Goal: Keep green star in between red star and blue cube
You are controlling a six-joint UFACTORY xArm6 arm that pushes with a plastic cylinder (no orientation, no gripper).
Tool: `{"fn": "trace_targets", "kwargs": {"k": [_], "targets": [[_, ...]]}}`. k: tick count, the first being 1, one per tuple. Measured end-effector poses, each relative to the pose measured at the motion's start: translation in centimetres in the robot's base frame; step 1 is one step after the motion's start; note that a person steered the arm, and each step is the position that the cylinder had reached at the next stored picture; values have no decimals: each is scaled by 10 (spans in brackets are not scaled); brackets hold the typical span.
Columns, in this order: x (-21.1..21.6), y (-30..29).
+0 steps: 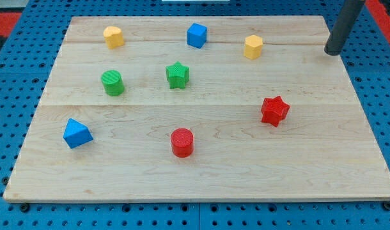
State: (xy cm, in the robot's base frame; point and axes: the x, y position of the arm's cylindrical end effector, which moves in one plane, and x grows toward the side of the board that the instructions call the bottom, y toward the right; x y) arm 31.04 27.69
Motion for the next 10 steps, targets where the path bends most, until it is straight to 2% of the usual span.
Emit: {"fn": "trace_targets", "kwargs": {"k": [2, 3, 4, 6, 7, 8, 9, 10], "targets": [[11, -31], [64, -88], [94, -156], [118, -268], [126, -287], [120, -346], [92, -358], [68, -331]]}}
